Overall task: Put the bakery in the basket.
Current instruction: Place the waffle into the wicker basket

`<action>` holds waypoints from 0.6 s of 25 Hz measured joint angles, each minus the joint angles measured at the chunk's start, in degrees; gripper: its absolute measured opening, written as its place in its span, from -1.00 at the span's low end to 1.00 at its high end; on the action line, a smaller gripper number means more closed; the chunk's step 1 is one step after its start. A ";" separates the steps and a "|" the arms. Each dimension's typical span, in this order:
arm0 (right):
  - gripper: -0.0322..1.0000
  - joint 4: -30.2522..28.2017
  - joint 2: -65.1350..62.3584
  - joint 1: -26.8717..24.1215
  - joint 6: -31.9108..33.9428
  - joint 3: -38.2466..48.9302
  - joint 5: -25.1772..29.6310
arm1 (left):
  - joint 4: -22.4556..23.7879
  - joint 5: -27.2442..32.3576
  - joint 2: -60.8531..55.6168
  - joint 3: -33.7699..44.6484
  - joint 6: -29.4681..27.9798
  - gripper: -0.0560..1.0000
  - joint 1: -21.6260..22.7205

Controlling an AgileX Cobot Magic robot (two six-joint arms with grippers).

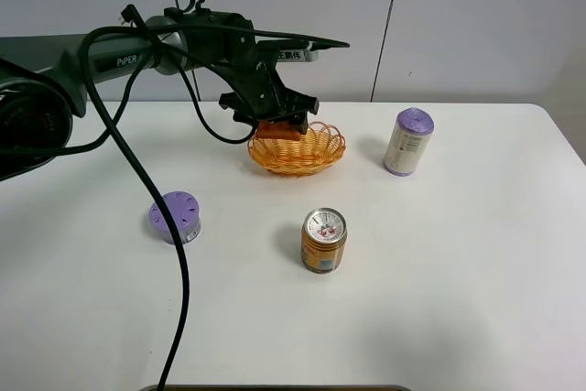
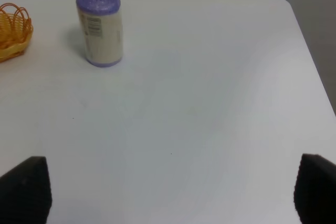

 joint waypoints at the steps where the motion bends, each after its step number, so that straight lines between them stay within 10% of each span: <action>1: 0.83 0.00 0.00 0.00 0.00 0.00 0.00 | -0.43 -0.01 0.28 0.00 0.00 0.48 0.00; 15: 0.83 0.02 0.00 0.00 0.00 0.00 0.00 | -0.84 -1.03 1.18 0.00 -0.05 0.48 0.00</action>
